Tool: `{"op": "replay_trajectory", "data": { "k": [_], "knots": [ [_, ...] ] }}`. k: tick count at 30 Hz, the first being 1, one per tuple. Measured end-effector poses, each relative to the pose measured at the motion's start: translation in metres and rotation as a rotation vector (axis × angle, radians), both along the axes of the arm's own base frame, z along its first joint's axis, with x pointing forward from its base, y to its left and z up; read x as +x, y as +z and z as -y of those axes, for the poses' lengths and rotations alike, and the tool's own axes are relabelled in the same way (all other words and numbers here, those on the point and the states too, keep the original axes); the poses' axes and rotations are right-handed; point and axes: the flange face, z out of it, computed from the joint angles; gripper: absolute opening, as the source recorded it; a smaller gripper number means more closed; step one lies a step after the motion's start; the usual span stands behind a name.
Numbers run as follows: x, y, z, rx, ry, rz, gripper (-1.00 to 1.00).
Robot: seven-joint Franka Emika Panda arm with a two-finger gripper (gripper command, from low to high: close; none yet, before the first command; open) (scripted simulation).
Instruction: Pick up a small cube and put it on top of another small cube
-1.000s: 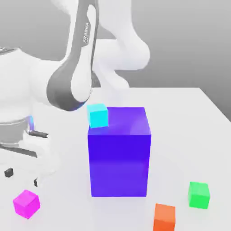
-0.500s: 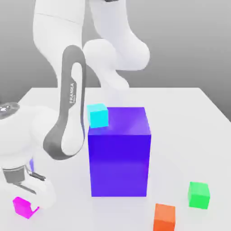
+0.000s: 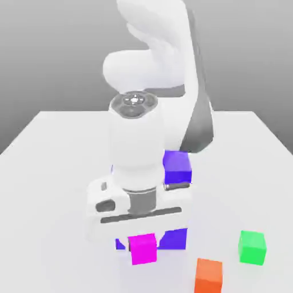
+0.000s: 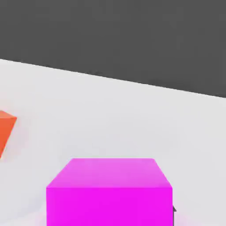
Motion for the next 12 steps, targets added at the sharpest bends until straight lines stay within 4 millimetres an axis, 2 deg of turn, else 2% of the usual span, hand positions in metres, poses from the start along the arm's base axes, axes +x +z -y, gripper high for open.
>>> {"op": "replay_trajectory", "data": {
  "k": [3, 5, 6, 7, 12],
  "knots": [
    [-0.024, 0.005, -0.077, -0.008, 0.234, 0.008, -1.00],
    [-0.041, -0.006, -0.127, -0.016, 0.390, 0.014, -1.00],
    [-0.051, -0.020, -0.152, -0.020, 0.468, 0.018, -1.00],
    [-0.056, -0.033, -0.165, -0.022, 0.508, 0.020, 1.00],
    [-0.056, -0.033, -0.165, -0.022, 0.508, 0.020, 1.00]
  ]
}}
